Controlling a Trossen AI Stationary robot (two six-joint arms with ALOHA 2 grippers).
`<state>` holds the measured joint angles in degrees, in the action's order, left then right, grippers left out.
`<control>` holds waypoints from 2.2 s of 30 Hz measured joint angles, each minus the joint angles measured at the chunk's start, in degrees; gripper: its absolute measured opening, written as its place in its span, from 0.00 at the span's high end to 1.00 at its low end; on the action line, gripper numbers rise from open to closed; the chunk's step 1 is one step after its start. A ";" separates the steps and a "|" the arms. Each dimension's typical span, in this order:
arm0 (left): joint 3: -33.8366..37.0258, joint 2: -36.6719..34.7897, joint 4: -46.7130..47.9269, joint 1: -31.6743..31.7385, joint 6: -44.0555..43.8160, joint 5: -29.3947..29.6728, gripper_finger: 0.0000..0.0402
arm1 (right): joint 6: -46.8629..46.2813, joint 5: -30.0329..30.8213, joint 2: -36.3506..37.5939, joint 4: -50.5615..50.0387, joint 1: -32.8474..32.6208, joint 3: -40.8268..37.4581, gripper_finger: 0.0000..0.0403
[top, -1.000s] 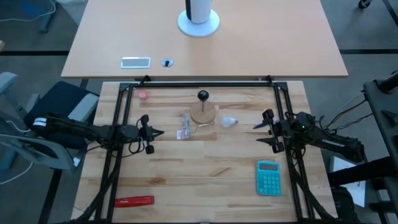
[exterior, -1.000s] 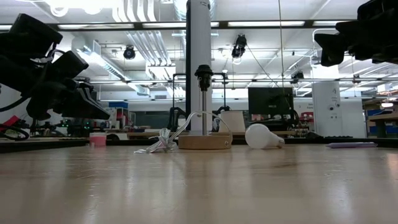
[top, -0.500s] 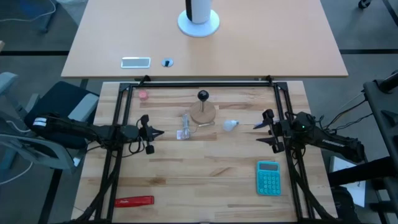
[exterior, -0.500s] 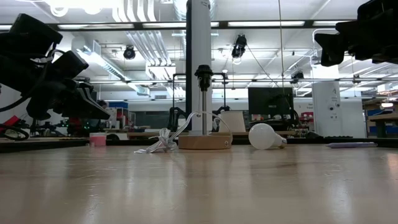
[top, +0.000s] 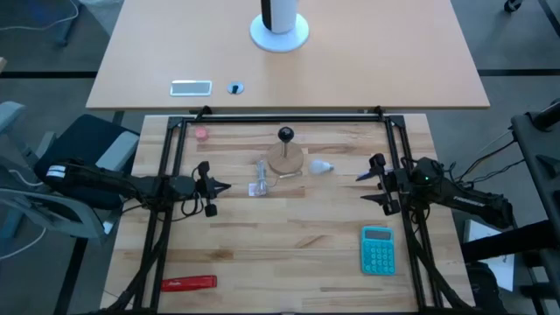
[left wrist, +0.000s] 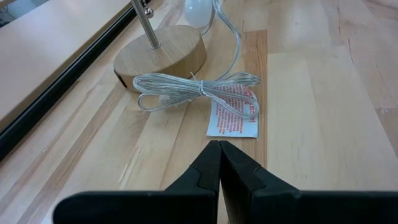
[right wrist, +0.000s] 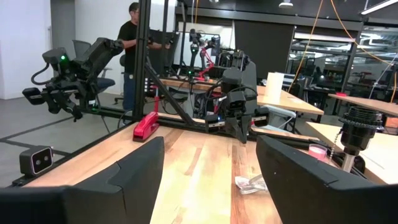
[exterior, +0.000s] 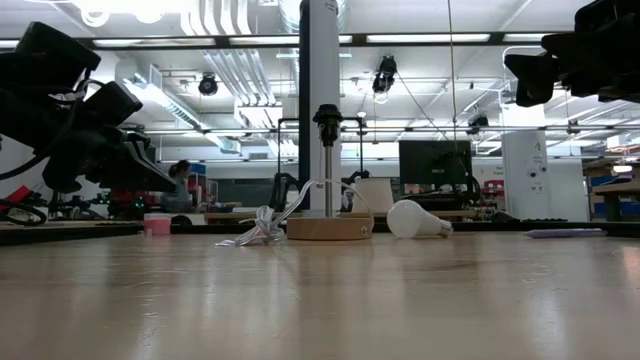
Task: Screw lightbulb
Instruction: Return to Home Position
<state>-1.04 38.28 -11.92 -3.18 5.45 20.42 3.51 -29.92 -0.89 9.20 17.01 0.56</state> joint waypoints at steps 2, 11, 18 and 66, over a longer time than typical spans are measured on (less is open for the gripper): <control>-0.02 0.00 0.00 0.00 0.00 0.00 1.00 | -0.02 0.01 0.00 0.00 -0.01 0.00 0.37; -0.02 0.00 0.00 0.00 0.00 0.00 1.00 | -0.02 -0.01 0.00 0.01 0.00 0.00 0.41; 0.00 0.00 0.00 0.00 0.00 0.00 1.00 | -0.02 0.00 0.00 0.01 -0.01 0.00 0.44; -0.02 -0.02 0.00 0.02 0.00 0.00 1.00 | 0.00 -0.01 -0.01 0.00 -0.01 0.00 0.41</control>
<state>-1.06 38.26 -11.92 -3.16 5.45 20.43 3.51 -29.93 -0.90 9.20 17.01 0.56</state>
